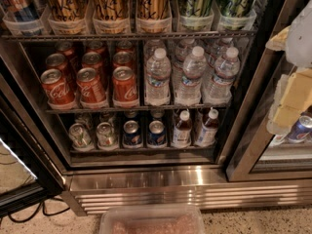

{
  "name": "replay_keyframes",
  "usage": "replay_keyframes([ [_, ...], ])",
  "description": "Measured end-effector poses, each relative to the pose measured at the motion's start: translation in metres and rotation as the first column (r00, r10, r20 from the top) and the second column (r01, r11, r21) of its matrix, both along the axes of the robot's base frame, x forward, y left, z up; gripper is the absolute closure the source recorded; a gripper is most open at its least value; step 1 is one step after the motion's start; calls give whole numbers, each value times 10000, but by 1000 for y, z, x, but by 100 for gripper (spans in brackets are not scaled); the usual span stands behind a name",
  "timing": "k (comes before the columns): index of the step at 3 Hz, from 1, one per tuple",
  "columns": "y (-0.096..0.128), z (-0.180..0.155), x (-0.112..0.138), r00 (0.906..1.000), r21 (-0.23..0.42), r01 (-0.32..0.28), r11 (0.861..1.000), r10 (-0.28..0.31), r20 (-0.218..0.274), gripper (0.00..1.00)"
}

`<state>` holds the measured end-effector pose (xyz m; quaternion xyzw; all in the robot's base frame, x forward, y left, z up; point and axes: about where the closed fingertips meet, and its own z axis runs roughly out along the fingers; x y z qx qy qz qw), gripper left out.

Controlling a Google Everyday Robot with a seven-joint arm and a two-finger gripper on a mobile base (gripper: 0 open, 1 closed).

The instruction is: Pick orange can from top shelf of fridge

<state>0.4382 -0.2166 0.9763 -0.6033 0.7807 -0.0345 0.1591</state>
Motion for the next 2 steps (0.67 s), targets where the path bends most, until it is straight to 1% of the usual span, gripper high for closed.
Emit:
replay_keyframes([
  [1,0,0,0,10000,2,0,10000,0,1,0],
  [2,7,-6,6,9998,370,-6,9993,-2,207,0],
])
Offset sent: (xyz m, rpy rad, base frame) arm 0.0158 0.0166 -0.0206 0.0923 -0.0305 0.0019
